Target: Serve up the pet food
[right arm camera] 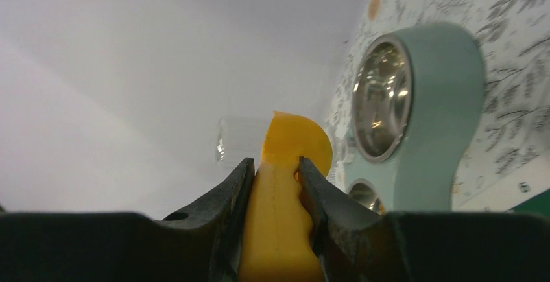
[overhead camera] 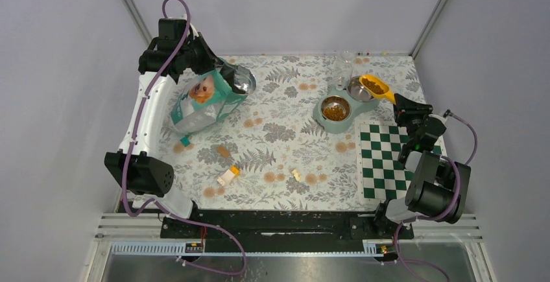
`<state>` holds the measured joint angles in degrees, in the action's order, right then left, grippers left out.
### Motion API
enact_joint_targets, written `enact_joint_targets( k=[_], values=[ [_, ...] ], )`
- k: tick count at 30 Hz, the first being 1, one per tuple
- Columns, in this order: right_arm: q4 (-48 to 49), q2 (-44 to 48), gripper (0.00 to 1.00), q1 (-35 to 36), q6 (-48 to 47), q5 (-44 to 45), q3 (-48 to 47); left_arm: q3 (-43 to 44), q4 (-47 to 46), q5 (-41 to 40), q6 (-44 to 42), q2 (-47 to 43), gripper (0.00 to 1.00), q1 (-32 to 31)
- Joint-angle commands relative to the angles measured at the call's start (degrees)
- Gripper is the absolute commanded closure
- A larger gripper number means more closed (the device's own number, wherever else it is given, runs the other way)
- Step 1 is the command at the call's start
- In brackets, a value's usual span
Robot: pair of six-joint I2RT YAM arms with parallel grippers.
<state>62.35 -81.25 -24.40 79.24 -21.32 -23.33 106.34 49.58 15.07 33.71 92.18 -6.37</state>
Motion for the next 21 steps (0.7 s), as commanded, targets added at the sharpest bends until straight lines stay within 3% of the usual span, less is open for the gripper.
enact_joint_targets(
  k=[1,13,21],
  values=[
    [0.59,-1.96,1.0,-1.7,-7.25,2.64,-1.86,1.39,-10.0,2.92,1.89,-5.05,1.0,0.13],
    [-9.45,-3.71,1.0,-1.99,-18.18,2.75,-5.84,-0.17,-10.82,2.64,1.36,-5.11,1.0,0.2],
    [-24.92,-0.3,1.0,-1.94,-23.35,5.85,-10.94,-0.44,-10.86,2.69,1.33,-5.26,1.0,0.15]
  ],
)
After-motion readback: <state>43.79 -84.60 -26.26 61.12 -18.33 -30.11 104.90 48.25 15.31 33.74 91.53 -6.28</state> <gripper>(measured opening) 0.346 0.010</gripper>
